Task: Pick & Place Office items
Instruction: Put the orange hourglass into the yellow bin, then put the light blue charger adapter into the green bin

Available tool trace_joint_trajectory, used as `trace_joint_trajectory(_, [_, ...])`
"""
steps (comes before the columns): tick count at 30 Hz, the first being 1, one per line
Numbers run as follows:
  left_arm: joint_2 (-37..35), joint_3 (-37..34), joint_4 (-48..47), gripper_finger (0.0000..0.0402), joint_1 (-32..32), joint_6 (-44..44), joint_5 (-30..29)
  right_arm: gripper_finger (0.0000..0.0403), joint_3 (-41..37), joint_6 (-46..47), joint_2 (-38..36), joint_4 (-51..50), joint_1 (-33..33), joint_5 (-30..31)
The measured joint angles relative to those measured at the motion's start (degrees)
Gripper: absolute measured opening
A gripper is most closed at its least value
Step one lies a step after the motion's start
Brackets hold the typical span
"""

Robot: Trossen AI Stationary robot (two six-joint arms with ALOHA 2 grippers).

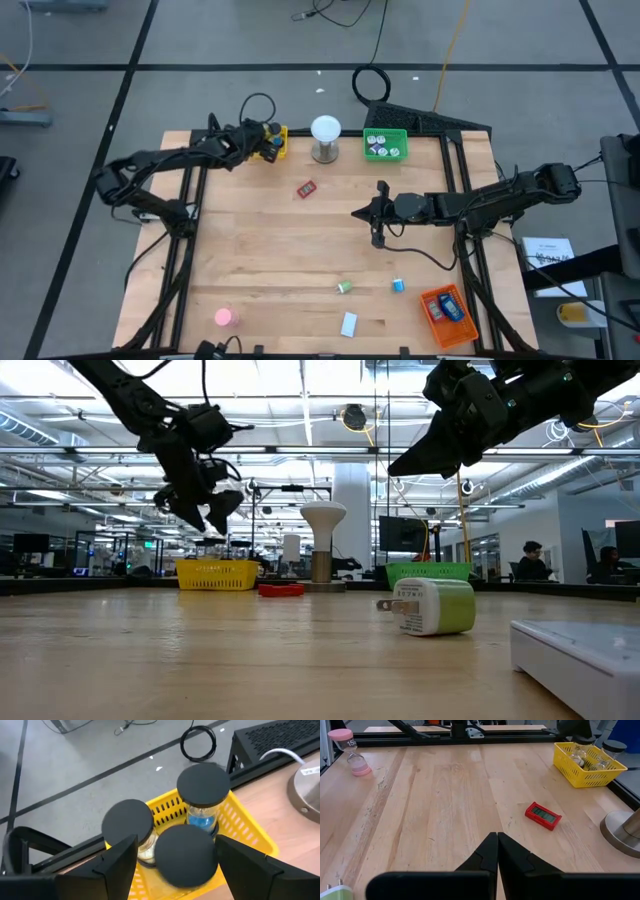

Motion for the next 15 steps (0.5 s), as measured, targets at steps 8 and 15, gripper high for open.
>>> trace_joint_trajectory(8, [-7.47,0.00,-6.00,0.0268,-1.70,4.09,4.62,0.0000,0.00,0.41,0.00,-0.14,0.00,-0.02])
trace_joint_trajectory(15, [-15.19,-3.61,-11.86,0.0216,-10.06,8.09,9.36,0.0000,0.00,0.68,-0.02,-1.03,-0.02,-0.04])
